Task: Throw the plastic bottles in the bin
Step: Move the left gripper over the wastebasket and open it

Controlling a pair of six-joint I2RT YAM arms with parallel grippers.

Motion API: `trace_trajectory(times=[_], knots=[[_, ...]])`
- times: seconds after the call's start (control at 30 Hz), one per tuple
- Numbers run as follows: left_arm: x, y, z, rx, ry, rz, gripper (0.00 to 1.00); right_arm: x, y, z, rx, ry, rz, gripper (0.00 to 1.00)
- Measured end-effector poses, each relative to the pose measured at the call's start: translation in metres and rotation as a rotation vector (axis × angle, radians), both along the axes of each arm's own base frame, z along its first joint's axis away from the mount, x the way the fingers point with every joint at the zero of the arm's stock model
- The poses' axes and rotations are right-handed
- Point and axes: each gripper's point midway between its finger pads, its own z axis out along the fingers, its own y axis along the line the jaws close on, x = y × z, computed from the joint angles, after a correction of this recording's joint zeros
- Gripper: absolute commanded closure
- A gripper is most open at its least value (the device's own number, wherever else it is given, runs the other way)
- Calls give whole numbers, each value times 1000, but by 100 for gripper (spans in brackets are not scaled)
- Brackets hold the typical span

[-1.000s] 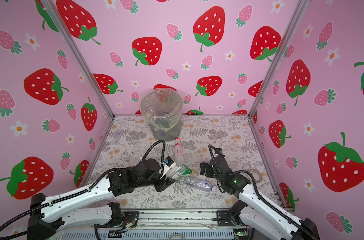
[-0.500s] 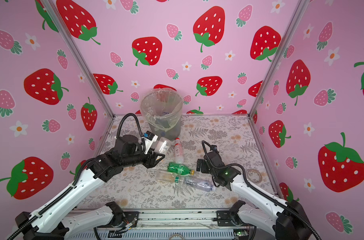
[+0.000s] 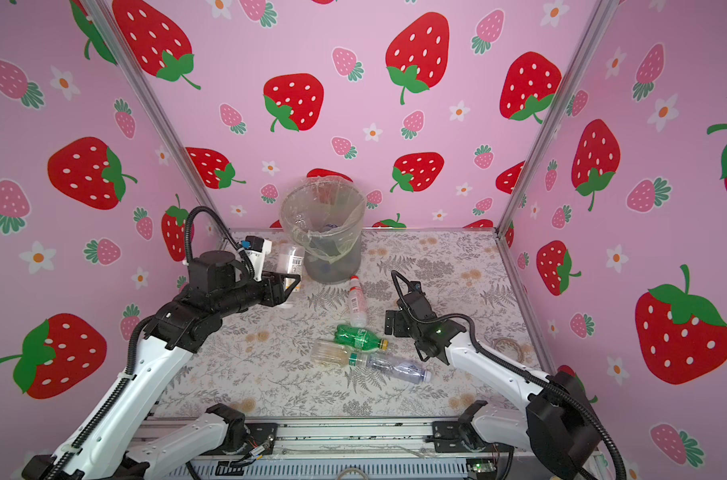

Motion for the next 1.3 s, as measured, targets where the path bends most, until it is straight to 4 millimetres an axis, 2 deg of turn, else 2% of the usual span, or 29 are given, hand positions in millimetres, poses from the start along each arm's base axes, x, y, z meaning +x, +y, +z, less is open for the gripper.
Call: trace_trajectory(times=[0.2, 0.33, 0.43, 0.53, 0.77, 0.83, 0.93, 1.03, 1.17, 1.23, 1.27, 1.3], knots=[[12, 45, 10, -56, -20, 173, 45, 1, 2, 2, 14, -3, 8, 1], [12, 66, -3, -97, 3, 254, 45, 2, 2, 5, 24, -11, 8, 1], [9, 73, -20, -116, 38, 287, 45, 1, -1, 6, 29, -18, 6, 1], [7, 76, -29, -123, 58, 303, 45, -1, -4, 4, 30, -17, 1, 1], [15, 76, -24, -132, 56, 309, 45, -3, -13, 4, 32, -26, -8, 1], [25, 75, -15, -133, 51, 307, 45, -3, -15, 3, 29, -27, -9, 1], [48, 71, 11, -142, 28, 293, 45, -3, -18, 1, 24, -26, -12, 1], [81, 64, 48, -160, -11, 261, 43, -4, -20, 0, 22, -25, -13, 1], [139, 47, 100, -159, -79, 213, 37, -4, -22, 1, 26, -28, -17, 1], [168, 35, 120, -154, -108, 185, 27, -4, -22, 2, 28, -29, -18, 1], [183, 28, 128, -148, -123, 168, 12, -4, -22, 2, 28, -29, -18, 1], [197, 21, 132, -144, -133, 152, 1, -4, -22, 2, 31, -30, -18, 1]])
